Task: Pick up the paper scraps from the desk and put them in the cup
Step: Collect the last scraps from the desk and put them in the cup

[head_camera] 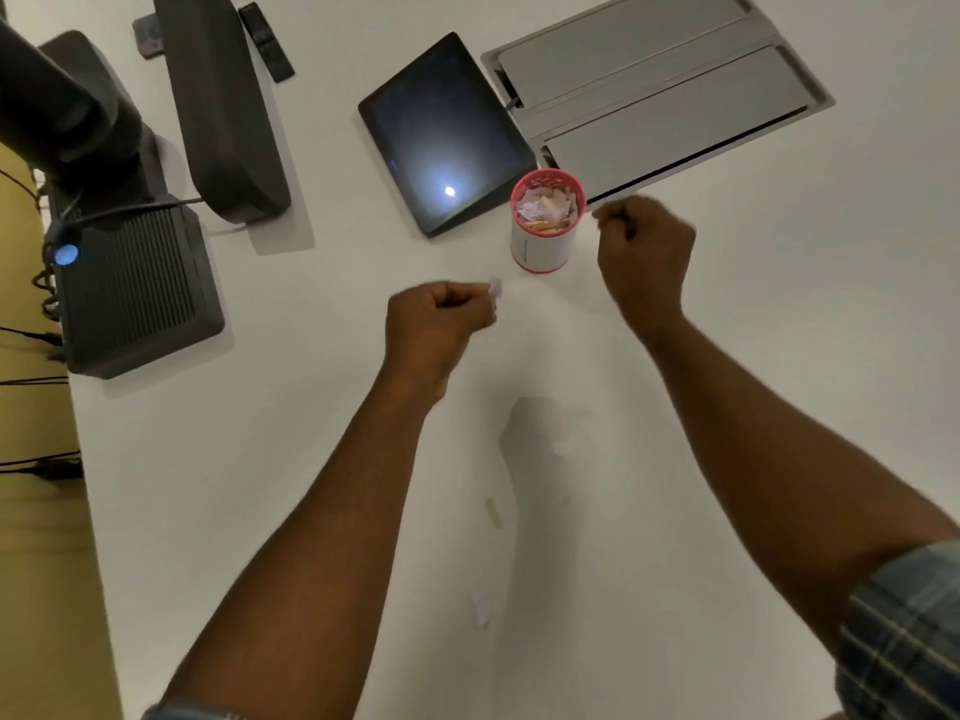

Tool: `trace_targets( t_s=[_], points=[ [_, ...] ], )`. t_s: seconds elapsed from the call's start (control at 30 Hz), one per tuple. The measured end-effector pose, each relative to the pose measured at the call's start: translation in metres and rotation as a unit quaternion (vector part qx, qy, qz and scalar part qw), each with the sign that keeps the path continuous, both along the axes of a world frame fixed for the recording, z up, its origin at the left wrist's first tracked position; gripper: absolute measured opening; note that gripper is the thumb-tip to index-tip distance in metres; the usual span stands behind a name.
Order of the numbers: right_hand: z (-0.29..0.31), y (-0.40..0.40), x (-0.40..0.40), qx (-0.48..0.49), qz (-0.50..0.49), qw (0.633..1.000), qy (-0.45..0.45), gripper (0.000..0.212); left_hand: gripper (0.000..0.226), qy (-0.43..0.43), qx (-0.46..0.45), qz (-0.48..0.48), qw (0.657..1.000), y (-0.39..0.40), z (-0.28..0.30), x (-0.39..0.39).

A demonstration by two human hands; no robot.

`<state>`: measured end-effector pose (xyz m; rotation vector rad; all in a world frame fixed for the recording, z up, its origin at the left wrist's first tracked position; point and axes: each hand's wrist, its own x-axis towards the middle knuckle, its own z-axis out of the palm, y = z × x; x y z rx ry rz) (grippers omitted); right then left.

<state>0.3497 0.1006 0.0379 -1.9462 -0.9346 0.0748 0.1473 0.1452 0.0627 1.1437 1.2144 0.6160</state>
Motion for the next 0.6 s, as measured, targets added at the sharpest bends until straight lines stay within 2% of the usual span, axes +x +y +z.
trace_targets(
  t_s=[0.07, 0.13, 0.23, 0.3, 0.37, 0.47, 0.6],
  points=[
    [-0.025, -0.026, -0.012, -0.014, 0.024, 1.0, 0.003, 0.025, 0.007, 0.024, 0.032, -0.011, 0.999, 0.018, 0.006, 0.025],
    [-0.051, -0.048, -0.022, -0.098, 0.065, 0.993, -0.017, 0.028, 0.008, 0.077, 0.09, -0.032, 0.992, 0.036, 0.01, 0.052],
    [-0.085, -0.074, -0.034, -0.292, 0.138, 0.943, -0.085, 0.063, 0.008, 0.192, 0.209, -0.076, 0.956, 0.055, 0.011, 0.088],
    [-0.1, -0.085, -0.039, -0.364, 0.173, 0.906, -0.13, 0.083, 0.012, 0.252, 0.27, -0.102, 0.924, 0.063, 0.008, 0.106],
    [-0.11, -0.092, -0.042, -0.392, 0.174, 0.889, -0.16, 0.087, 0.014, 0.301, 0.315, -0.136, 0.89, 0.069, 0.004, 0.119],
    [-0.114, -0.091, -0.043, -0.387, 0.16, 0.891, -0.177, 0.087, 0.026, 0.361, 0.372, -0.199, 0.832, 0.078, 0.002, 0.131],
    [-0.117, -0.091, -0.043, -0.38, 0.154, 0.894, -0.179, 0.086, 0.046, 0.424, 0.373, -0.303, 0.768, 0.084, 0.005, 0.147]
  ],
)
